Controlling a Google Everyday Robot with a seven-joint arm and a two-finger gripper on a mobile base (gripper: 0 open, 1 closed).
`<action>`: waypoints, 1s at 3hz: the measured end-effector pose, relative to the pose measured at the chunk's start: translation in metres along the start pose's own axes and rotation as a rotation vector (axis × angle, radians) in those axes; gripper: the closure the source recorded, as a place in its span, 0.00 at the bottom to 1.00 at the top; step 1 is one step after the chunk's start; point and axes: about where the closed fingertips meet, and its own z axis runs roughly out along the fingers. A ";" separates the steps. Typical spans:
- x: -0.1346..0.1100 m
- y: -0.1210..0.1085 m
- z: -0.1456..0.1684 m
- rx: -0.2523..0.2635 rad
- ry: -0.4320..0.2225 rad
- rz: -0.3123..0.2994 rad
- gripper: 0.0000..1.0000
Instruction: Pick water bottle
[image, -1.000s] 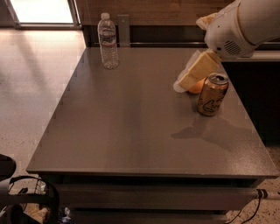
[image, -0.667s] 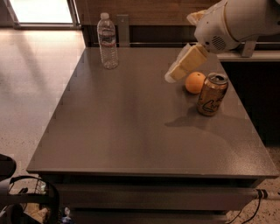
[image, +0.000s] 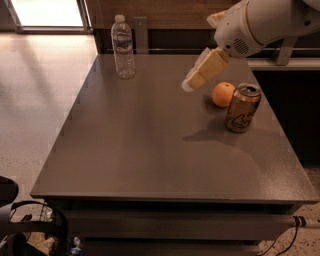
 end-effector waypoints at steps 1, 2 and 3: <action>-0.009 -0.019 0.027 0.009 0.012 0.020 0.00; -0.023 -0.032 0.072 0.045 -0.005 0.075 0.00; -0.027 -0.055 0.109 0.105 -0.129 0.158 0.00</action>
Offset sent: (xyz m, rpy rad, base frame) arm 0.0955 0.0667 -0.0184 0.0719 -0.0090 -0.1376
